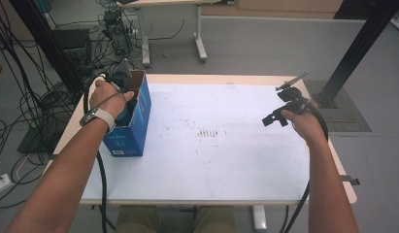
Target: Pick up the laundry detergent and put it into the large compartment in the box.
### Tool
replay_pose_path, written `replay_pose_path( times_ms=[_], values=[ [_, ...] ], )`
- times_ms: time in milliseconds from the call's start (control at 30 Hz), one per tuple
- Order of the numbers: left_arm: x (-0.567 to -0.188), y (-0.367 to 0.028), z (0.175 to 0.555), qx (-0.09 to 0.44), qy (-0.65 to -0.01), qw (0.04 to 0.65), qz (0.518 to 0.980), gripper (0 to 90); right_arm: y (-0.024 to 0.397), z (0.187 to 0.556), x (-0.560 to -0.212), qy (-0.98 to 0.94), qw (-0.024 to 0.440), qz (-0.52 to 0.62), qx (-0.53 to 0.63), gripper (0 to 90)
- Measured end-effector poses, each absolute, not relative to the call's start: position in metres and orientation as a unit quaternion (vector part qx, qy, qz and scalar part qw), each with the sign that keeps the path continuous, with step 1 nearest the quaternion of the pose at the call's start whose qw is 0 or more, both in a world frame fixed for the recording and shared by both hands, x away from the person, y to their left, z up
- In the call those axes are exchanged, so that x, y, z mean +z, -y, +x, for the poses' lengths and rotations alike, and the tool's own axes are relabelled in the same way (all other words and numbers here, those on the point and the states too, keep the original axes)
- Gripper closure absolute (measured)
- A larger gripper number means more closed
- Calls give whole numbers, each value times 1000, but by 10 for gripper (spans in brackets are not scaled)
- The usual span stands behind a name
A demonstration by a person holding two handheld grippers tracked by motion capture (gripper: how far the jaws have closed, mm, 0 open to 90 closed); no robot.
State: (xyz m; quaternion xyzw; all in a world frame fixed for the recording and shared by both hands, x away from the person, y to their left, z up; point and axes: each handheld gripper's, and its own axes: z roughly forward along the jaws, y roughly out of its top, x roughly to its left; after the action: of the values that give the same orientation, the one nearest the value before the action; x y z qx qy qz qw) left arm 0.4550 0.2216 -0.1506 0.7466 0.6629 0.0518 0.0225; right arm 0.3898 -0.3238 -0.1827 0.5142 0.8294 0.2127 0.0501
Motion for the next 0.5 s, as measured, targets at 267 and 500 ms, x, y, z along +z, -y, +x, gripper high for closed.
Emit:
replay_pose_path(
  times_ms=[267,500],
  values=[
    [-151,-222,455,51,-663,21,747,386,324,390,-183,-830,48,513,214,55],
    [-151,-223,454,52,-665,24,745,386,324,389,-183,-829,49,514,215,56]
  ],
)
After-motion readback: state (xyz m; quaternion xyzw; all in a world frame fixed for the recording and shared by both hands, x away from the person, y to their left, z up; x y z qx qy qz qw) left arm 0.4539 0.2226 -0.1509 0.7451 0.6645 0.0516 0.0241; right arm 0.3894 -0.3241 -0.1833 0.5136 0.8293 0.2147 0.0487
